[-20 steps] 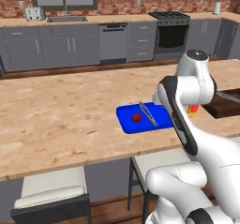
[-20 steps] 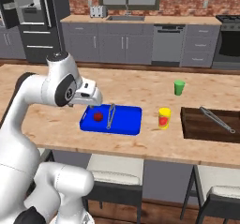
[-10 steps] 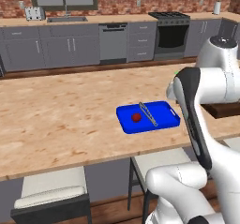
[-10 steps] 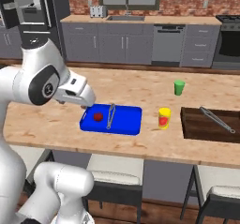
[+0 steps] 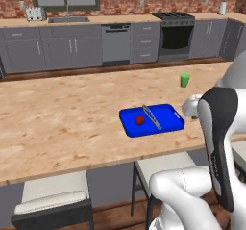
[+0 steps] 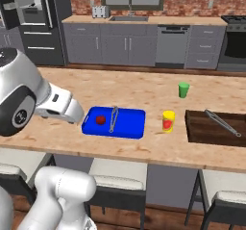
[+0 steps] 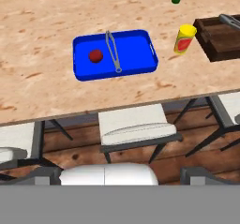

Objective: Gather the tomato and garlic from the fridge and place them on a tray on the dining counter. Then gather the fish and chicken drumstick from the fridge and place them on the other tray.

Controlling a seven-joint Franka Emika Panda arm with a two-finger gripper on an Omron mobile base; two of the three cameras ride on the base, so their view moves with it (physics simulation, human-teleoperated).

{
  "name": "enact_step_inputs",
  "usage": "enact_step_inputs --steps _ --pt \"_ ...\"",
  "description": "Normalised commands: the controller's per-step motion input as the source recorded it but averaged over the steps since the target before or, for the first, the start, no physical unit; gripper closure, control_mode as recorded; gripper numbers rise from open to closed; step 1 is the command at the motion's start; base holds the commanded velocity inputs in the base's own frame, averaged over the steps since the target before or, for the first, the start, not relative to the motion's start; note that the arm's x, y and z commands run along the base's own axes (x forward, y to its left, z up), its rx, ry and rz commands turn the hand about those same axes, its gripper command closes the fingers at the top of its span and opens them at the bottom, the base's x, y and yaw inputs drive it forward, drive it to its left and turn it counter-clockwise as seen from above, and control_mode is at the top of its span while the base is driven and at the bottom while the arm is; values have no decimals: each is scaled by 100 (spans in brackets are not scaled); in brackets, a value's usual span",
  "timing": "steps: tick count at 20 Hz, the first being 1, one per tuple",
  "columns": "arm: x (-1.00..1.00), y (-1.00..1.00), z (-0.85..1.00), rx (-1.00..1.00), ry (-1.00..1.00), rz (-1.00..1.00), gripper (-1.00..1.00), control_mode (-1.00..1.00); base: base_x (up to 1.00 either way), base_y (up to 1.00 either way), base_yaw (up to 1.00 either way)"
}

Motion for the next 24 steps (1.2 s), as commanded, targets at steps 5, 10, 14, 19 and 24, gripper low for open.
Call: enact_step_inputs --steps 5,10,14,19,24 --pt "-49 27 11 0 -4 1 -100 -100 0 0 0" --pt "0 0 11 0 -2 7 -100 -100 0 0 0" --pt "-11 1 3 -1 -18 4 -100 -100 0 0 0" --pt "0 0 4 0 -6 0 -100 -100 0 0 0" --pt "0 0 21 0 0 1 -100 -100 0 0 0"
